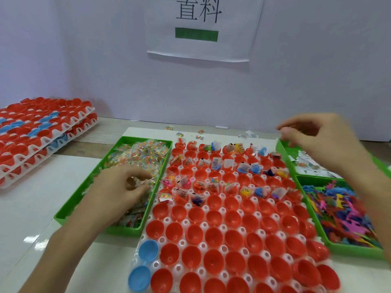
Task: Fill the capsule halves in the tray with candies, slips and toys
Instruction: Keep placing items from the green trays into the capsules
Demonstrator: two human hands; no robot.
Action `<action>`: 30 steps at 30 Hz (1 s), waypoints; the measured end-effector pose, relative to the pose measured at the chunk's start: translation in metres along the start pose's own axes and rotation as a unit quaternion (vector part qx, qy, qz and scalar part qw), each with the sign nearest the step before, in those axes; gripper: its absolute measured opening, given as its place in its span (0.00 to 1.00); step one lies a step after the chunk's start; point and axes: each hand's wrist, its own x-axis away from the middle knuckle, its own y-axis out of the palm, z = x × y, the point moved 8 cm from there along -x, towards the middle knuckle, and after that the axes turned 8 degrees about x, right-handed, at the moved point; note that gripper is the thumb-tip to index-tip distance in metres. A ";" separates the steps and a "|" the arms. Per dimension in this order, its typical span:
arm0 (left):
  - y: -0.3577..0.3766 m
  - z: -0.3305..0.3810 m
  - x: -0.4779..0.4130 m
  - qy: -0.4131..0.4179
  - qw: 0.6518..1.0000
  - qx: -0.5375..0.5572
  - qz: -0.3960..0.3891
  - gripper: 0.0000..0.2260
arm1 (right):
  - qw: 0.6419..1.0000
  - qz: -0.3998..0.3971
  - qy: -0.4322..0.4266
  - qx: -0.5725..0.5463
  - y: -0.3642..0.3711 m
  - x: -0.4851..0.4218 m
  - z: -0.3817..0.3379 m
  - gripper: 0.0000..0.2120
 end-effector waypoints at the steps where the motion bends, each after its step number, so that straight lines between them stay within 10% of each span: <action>1: 0.004 0.000 0.000 0.008 1.000 -0.019 -0.017 0.08 | 0.999 0.014 0.036 0.010 -0.010 -0.005 0.025 0.03; 10: -0.001 -0.017 -0.006 0.022 0.998 0.015 0.058 0.25 | 0.943 -0.093 0.264 0.178 -0.013 0.007 0.188 0.13; 30: -0.005 -0.058 -0.013 0.016 0.975 0.181 0.125 0.14 | 0.959 0.047 0.239 0.143 -0.028 0.004 0.184 0.08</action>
